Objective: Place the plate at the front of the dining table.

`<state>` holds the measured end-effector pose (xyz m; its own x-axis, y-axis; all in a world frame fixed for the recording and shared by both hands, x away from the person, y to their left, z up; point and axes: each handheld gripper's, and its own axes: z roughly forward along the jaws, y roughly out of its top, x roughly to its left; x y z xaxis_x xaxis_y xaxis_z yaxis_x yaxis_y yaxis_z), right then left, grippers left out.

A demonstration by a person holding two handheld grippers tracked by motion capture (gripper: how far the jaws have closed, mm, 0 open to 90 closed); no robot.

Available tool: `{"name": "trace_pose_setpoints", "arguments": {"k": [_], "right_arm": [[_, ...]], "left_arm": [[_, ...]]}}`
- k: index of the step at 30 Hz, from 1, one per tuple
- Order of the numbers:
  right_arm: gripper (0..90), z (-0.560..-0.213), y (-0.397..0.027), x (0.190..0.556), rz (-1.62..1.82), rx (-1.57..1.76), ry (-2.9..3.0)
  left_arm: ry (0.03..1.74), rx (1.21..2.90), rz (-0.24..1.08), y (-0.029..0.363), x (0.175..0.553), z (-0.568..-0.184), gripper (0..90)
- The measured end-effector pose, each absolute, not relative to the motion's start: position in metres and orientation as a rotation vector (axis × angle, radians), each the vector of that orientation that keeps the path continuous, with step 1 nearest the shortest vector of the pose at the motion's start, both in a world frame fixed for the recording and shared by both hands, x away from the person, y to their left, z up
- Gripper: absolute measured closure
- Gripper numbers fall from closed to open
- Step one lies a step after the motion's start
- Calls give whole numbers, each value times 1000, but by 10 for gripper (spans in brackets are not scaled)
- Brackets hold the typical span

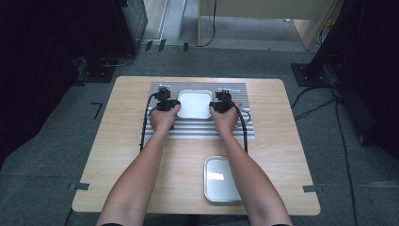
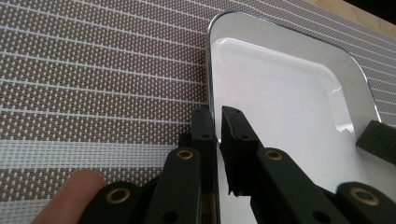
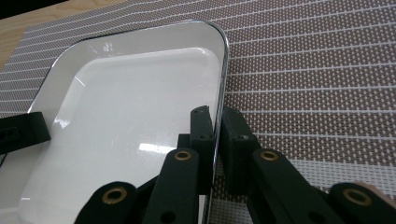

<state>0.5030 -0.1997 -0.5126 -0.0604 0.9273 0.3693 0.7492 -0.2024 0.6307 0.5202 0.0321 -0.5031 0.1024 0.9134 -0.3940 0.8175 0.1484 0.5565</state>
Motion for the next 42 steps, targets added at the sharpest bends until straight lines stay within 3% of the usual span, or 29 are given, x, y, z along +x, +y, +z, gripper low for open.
{"name": "trace_pose_setpoints", "arguments": {"k": [11, 16, 25, 27, 31, 35, 42], "right_arm": [[848, -514, -198, 500, 1117, 1952, 1811], [834, -514, -201, 500, 1135, 1954, 1821], [615, -507, -204, 498, 1160, 1831, 1831], [622, -505, -205, 497, 1199, 1800, 1879], [448, -496, -202, 492, 1123, 1794, 1934], [283, -481, -204, 484, 1112, 1676, 1929], [239, -467, -212, 476, 1102, 1654, 1898]], "left_arm": [[1712, 1720, 226, 26, 516, -501, 815], [1712, 1705, 188, 27, 516, -500, 778], [1644, 1728, 167, 22, 510, -492, 459], [1641, 1757, 190, 19, 508, -488, 376], [1661, 1797, 257, 17, 504, -481, 291], [1659, 1848, 405, 16, 497, -472, 339], [1623, 1768, 404, 24, 487, -458, 365]]}}
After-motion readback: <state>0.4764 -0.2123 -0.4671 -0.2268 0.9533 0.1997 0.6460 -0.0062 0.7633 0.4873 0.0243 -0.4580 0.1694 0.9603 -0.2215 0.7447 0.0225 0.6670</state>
